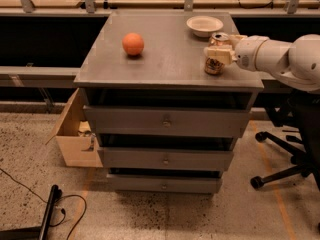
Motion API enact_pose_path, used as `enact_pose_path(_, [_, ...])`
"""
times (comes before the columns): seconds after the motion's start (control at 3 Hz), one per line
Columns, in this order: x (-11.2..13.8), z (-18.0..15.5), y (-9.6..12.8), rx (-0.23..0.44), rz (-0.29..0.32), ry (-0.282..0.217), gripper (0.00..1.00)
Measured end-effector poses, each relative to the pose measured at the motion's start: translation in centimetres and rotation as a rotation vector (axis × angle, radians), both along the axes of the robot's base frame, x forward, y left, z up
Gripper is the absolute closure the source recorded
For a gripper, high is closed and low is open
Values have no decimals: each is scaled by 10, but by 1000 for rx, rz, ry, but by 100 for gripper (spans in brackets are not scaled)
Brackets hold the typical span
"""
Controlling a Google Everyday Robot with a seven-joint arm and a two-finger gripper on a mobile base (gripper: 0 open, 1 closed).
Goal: Knock orange can over
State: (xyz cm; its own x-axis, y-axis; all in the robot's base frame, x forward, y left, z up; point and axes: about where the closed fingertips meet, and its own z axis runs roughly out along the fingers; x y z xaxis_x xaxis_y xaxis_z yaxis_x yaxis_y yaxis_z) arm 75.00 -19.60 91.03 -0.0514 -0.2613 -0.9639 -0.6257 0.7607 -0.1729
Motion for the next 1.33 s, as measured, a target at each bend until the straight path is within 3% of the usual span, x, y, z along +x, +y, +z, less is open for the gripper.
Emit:
enact_pose_path(0.33, [0, 34, 0, -90, 38, -25, 70])
enact_pose_path(0.67, [7, 68, 10, -246, 119, -67, 95])
enact_pose_path(1.0, [27, 74, 32, -416, 213, -61, 100])
enact_pose_path(1.33, [43, 62, 60, -588, 302, -15, 100])
